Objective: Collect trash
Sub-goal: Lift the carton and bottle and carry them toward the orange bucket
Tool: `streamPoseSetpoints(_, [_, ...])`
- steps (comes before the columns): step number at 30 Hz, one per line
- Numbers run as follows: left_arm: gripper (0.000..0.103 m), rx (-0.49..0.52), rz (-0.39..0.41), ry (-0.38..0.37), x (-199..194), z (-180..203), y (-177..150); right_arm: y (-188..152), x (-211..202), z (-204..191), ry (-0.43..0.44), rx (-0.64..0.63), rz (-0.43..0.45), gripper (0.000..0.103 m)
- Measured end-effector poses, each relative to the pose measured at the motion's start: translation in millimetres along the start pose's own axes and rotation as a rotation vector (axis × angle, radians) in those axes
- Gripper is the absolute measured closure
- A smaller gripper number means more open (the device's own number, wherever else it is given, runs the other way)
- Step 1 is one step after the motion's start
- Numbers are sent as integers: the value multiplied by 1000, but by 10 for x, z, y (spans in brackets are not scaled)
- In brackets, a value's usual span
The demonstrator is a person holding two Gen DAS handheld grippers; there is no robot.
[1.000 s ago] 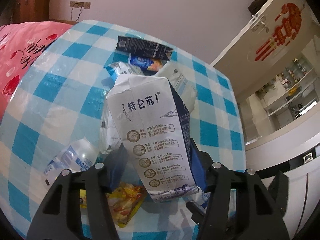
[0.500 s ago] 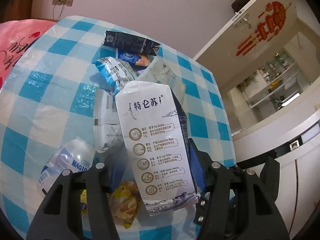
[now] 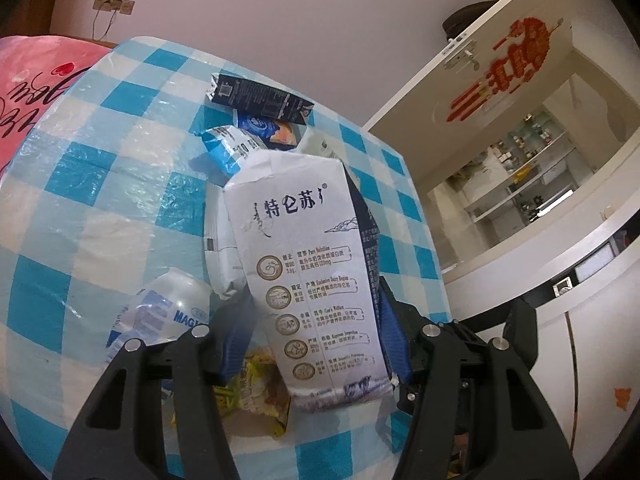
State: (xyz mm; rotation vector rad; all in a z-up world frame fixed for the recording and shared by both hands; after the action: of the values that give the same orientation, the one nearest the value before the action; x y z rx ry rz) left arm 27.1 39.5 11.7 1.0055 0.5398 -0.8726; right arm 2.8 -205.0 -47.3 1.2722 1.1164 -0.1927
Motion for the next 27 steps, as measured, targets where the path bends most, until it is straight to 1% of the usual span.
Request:
streamPoseSetpoints(5, [46,-2,18,-43,-122,-51,1,-6,12,-2,-53,-3,-7,41])
streamPoseSetpoints(8, [46,-1,17,-63,-153,-79,-8,-29,21,6,-64,42,-11,41])
streamPoseSetpoints(11, [46,0,23,-80,-204,-116,-11,-40,-6,-9,-54,118,3,41])
streamPoseSetpoints(14, [46,-6,39,-87,-281,-169,14,1,-65,-46,-54,160,19,41])
streamPoseSetpoints(20, [46,-1,83,-82,-492,-258,73,199,-236,-134,-1,234,65,41])
streamPoseSetpoints(27, [46,26,155,-61,-812,-292,157,504,-422,-375,79,254,110,41])
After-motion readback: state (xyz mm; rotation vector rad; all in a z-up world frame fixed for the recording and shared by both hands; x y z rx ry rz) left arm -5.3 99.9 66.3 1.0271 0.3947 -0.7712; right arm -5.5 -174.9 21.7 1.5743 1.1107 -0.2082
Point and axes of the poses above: each gripper's, at about its wrist camera, not at the fingertips, and x roughly the way its jaws point, z to its right, y to its top, the point moved 6 cm from there along x, roughly the way its jaws point, and after that the axes turned 10 degrees about y, right-handed, at the moved point
